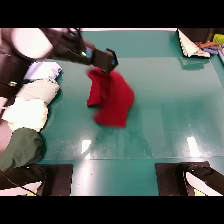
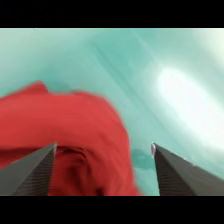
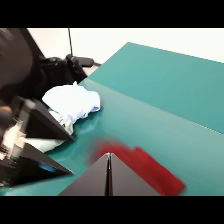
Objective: Fold the shirts.
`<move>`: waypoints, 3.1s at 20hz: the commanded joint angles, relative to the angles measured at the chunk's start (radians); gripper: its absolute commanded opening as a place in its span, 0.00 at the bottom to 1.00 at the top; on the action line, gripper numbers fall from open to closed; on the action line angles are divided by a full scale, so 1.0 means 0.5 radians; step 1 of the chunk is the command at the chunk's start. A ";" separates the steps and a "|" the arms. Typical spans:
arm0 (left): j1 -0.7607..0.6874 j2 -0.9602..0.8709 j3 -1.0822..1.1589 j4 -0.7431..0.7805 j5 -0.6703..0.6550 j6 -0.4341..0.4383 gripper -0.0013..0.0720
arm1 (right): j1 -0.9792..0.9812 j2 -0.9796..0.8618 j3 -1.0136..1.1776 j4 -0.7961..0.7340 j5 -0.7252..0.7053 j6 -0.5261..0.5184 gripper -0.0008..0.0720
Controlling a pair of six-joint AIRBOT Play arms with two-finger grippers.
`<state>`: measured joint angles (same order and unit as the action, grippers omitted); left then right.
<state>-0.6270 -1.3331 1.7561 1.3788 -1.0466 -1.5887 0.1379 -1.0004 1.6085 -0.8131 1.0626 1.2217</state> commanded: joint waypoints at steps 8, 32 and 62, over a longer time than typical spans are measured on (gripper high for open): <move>0.900 -0.049 -0.698 -0.215 -0.035 -0.212 0.97 | 0.000 -0.127 0.195 0.002 0.283 0.002 0.03; 0.858 -0.436 -0.822 -0.941 0.375 0.159 0.05 | -0.478 0.173 -1.276 -0.594 0.532 0.384 0.33; 1.274 0.954 0.535 -0.697 0.053 0.401 0.05 | -0.974 0.639 0.083 -0.564 0.632 0.240 0.03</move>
<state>0.0002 -0.9623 1.9060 1.0214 -1.0233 -1.4136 -0.2615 -0.7456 1.5135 -1.0843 1.3571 1.3106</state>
